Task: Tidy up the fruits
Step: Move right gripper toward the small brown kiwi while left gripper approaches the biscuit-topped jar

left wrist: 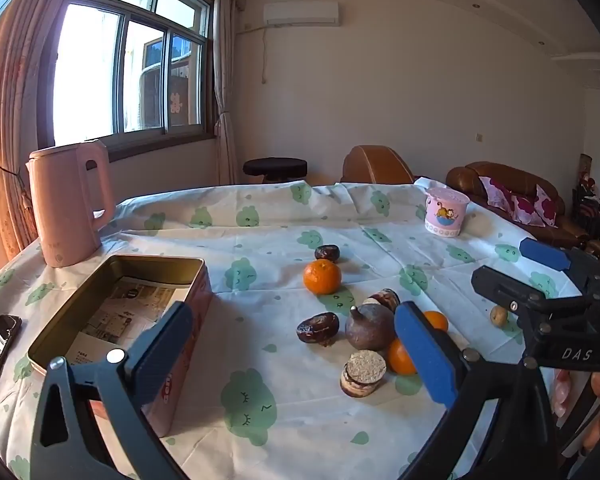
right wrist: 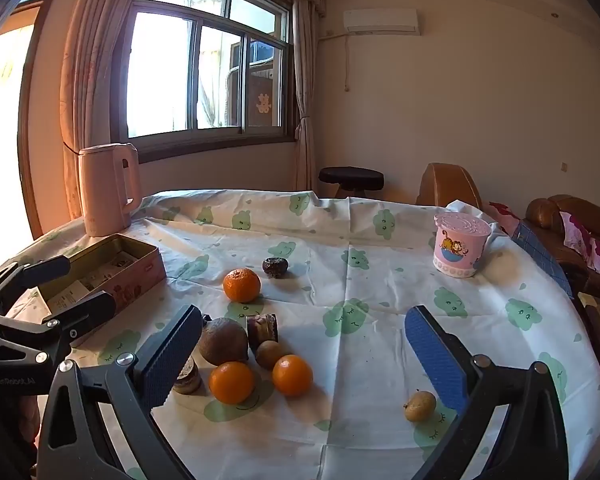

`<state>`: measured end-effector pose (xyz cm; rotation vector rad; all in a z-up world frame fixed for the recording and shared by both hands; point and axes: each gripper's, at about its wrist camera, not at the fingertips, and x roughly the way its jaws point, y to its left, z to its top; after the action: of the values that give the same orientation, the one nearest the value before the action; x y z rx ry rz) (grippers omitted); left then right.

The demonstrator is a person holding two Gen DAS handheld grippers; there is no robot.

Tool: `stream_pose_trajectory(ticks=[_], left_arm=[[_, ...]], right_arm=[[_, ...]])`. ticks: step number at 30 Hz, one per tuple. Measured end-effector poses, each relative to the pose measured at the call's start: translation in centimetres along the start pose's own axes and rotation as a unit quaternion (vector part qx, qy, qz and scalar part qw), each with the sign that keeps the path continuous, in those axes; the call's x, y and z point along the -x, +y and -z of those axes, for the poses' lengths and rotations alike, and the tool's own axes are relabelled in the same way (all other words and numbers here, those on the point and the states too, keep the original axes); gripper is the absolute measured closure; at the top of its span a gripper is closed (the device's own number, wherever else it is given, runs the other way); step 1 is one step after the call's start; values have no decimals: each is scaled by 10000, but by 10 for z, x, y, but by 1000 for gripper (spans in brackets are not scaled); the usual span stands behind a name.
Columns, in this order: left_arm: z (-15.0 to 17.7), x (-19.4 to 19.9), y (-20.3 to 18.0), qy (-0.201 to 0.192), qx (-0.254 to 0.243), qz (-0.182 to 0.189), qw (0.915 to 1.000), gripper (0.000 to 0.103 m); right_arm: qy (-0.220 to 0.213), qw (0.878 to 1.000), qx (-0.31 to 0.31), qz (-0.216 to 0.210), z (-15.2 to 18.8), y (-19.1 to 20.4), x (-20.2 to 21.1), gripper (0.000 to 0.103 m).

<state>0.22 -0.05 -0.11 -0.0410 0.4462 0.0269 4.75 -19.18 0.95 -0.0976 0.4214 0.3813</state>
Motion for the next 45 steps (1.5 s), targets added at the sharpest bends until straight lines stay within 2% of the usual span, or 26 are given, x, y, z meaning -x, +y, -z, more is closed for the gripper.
stream_pose_trajectory(ticks=[2,10,45], left_arm=[[3,0,-11,-45,-128,-51,9999,0],[6,0,-8,7,-73,16,10000,0],[11,-4,-1,76,-41,-6,10000,0]], right_arm=[[-8,10000,-9,25,1,0,2,1],[-39,9999,-113,-2,10,-10,5,1],[9,9999,-124,24,9,-4,2,1]])
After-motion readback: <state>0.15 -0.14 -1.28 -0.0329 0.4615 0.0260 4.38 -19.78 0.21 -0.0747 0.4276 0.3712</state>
